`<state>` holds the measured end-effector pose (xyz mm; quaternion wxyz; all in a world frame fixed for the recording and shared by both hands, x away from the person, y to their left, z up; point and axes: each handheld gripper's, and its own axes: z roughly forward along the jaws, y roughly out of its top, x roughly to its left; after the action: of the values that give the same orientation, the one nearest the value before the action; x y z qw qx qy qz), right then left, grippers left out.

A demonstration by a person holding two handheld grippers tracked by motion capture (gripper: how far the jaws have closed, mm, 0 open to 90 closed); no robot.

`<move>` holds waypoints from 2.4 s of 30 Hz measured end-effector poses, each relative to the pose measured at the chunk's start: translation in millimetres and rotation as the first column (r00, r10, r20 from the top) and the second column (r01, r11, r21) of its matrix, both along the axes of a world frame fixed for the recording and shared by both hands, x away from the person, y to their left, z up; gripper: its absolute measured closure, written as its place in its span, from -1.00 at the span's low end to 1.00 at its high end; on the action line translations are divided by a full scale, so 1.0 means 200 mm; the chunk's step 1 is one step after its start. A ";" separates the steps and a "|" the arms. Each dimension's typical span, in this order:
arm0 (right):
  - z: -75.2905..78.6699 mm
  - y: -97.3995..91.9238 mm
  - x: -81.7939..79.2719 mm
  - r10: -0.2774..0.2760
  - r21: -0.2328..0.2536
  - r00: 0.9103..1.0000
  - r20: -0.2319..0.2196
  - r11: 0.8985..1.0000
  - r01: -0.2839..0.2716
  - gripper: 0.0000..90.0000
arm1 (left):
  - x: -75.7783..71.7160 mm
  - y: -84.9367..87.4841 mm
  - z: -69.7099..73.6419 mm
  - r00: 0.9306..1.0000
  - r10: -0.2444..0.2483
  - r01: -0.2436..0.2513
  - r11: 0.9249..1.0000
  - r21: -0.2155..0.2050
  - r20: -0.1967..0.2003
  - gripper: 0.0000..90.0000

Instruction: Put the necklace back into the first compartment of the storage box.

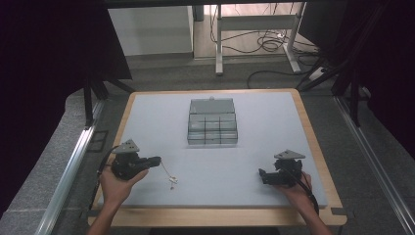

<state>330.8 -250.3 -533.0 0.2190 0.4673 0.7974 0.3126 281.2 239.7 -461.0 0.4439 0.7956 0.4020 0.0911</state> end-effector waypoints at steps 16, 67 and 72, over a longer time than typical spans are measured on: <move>0.00 0.00 0.00 0.000 0.000 1.000 0.000 1.000 0.000 -0.97 | 0.06 0.00 0.24 0.998 -0.004 0.006 1.000 -0.025 0.063 0.99; 0.00 0.00 0.00 0.000 -0.004 1.000 0.002 1.000 0.000 -0.97 | 0.19 0.00 0.65 0.988 0.025 -0.019 0.999 -0.045 0.153 0.99; 0.00 0.00 0.00 -0.001 -0.004 1.000 0.002 1.000 0.001 -0.97 | 0.20 0.00 0.70 0.986 0.034 -0.024 0.998 -0.063 0.164 0.99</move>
<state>330.8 -250.3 -533.0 0.2206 0.4670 0.7977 0.3115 322.0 239.0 -321.8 0.4983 0.7655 0.3780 0.1509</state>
